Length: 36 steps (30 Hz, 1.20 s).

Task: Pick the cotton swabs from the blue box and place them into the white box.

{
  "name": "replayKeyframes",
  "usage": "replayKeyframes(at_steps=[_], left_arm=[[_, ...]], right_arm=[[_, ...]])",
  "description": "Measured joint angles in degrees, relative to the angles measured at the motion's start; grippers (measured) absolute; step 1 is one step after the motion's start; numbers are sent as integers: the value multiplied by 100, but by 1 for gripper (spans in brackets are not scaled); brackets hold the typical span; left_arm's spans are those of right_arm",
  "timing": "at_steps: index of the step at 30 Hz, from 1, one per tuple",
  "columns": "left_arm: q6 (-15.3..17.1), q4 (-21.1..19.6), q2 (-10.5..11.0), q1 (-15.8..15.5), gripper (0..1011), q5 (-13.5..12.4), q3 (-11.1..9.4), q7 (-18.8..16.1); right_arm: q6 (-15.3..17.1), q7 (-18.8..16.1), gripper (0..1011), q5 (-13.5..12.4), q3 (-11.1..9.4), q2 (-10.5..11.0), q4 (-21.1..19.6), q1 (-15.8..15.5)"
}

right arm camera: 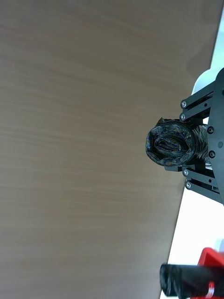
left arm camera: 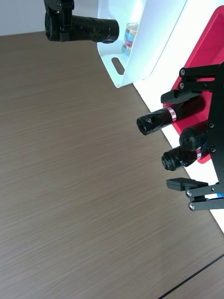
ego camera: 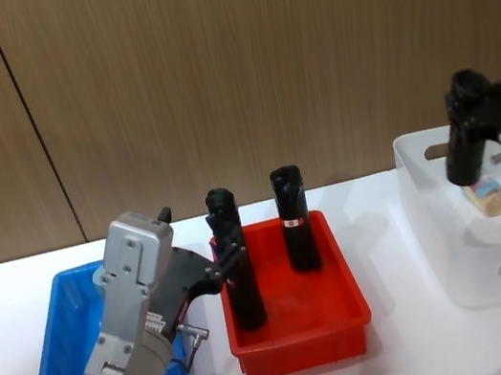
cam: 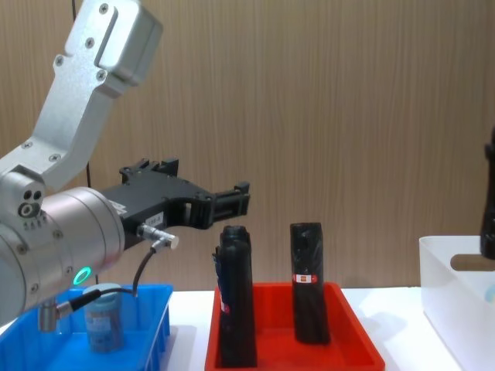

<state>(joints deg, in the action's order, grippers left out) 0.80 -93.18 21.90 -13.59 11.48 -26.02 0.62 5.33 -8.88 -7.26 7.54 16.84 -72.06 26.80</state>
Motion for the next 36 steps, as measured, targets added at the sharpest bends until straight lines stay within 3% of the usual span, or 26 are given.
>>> replayKeyframes(at_steps=[11,28,32,36], left_arm=[[0,0,0,0,1004,0,0,0],[0,0,0,0,1004,0,0,0],[0,0,0,0,1004,0,0,0],[0,0,0,0,1004,0,0,0]], right_arm=[[-60,65,383,47,-61,22,461,105],[-96,82,907,52,-86,19,725,133],[-98,84,993,49,-88,18,741,133],[-98,86,1002,44,-88,19,731,124]])
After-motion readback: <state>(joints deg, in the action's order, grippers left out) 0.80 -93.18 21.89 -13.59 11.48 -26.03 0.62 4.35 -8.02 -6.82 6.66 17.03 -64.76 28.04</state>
